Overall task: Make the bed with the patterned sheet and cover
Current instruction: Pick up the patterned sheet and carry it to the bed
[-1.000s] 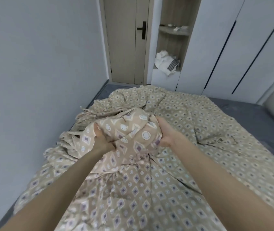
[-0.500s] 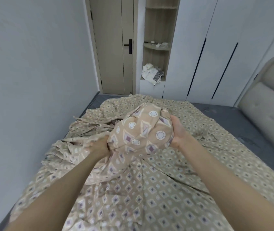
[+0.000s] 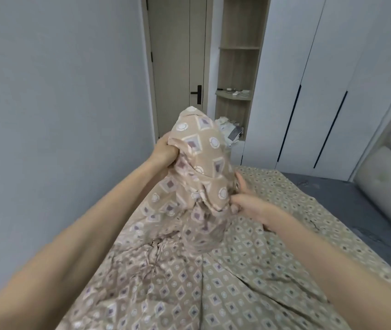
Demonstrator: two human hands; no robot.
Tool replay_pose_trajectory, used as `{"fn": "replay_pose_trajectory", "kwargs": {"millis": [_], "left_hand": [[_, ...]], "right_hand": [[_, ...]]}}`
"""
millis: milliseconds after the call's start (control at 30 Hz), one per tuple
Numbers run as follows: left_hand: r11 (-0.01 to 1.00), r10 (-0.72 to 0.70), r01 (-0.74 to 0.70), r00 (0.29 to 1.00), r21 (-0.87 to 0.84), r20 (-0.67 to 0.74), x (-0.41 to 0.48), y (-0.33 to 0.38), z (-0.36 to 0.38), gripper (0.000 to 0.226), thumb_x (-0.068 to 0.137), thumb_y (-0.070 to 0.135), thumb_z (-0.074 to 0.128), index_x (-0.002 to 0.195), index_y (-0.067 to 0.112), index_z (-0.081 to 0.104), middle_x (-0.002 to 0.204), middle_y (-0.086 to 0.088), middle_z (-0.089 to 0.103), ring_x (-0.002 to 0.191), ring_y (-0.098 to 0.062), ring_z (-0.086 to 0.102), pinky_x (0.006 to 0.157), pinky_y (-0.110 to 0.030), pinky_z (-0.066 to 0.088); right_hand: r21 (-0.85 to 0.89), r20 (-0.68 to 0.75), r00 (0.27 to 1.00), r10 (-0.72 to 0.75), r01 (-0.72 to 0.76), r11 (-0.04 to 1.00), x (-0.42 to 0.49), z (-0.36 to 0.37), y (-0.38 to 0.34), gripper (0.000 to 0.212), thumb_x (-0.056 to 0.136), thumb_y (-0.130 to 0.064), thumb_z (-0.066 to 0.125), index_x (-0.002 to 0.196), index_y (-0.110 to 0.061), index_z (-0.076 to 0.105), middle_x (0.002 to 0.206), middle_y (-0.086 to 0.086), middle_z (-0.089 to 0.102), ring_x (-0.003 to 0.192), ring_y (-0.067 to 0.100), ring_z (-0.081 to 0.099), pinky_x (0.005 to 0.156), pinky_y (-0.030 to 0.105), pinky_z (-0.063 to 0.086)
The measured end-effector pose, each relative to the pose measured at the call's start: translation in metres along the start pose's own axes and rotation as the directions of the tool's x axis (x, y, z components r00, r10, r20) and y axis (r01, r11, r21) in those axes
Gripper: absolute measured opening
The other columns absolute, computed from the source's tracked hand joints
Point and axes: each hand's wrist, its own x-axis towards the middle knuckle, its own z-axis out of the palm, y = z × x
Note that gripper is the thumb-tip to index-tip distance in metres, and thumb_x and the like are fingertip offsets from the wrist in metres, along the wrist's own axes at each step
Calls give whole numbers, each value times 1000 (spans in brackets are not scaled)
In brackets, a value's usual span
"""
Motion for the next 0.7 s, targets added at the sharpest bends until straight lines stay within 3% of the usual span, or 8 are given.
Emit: {"fn": "replay_pose_trajectory", "kwargs": {"millis": [100, 200, 267, 333, 400, 500, 633, 700], "left_hand": [[984, 103, -78, 983, -159, 152, -14, 49, 18, 46, 85, -17, 27, 119, -5, 56, 89, -12, 69, 67, -14, 64, 51, -18, 50], [948, 215, -102, 904, -301, 369, -27, 86, 45, 33, 93, -11, 35, 105, 7, 59, 71, 0, 67, 60, -9, 63, 52, -19, 51], [942, 242, -91, 850, -323, 468, -30, 101, 59, 26, 97, -3, 36, 106, 11, 56, 77, -5, 62, 61, -11, 58, 50, -19, 49], [938, 254, -88, 834, -336, 489, -25, 109, 63, 24, 97, -2, 37, 107, 12, 54, 81, -10, 57, 59, -9, 55, 48, -20, 50], [933, 258, -98, 853, -347, 453, -19, 107, 57, 24, 96, -3, 39, 101, 15, 55, 74, -2, 59, 56, -5, 56, 52, -19, 52], [930, 264, -103, 854, -352, 449, -15, 94, 41, 20, 94, 6, 54, 110, 18, 56, 92, 1, 67, 81, -10, 66, 75, -25, 58], [949, 230, -137, 918, -286, 324, -6, 61, 11, 48, 86, 19, 66, 131, 20, 49, 126, -1, 61, 104, -14, 66, 80, -27, 56], [967, 250, -231, 940, -105, 232, -3, 42, -9, 68, 77, 39, 71, 138, 24, 45, 133, 4, 55, 102, -5, 62, 76, -19, 50]], "right_hand": [[-271, 151, 988, -21, 62, 960, -1, 1, -15, 87, 74, 14, 68, 141, -22, 24, 125, 5, 53, 97, 12, 60, 87, 35, 55], [-434, -49, 988, -146, 111, 894, -2, 15, -27, 44, 89, -1, 60, 130, -6, 45, 120, 2, 56, 104, 9, 52, 105, 32, 40], [-248, -296, 911, -288, 218, 944, 3, 26, -32, 42, 92, -5, 57, 132, -12, 46, 120, -8, 49, 113, 8, 44, 103, 23, 34], [83, -460, 877, -141, 201, 976, 8, 30, -35, 44, 85, -23, 67, 126, -20, 52, 120, -9, 55, 110, 11, 51, 101, 27, 41], [240, -465, 885, -27, 156, 958, 3, 25, -42, 36, 83, -32, 68, 115, -19, 59, 114, 1, 64, 102, 19, 59, 96, 37, 49], [375, -470, 882, -35, 235, 896, -7, 13, -53, 12, 91, -15, 60, 103, -15, 60, 96, 5, 67, 88, 19, 62, 78, 30, 53], [550, -373, 928, 18, 205, 809, -11, 17, -59, 28, 95, -24, 52, 112, -3, 62, 117, 18, 64, 105, 29, 61, 99, 42, 46], [624, -346, 937, 40, 197, 756, -16, 18, -68, 31, 99, -31, 42, 101, -8, 63, 102, 14, 65, 93, 26, 62, 94, 40, 46]]}}
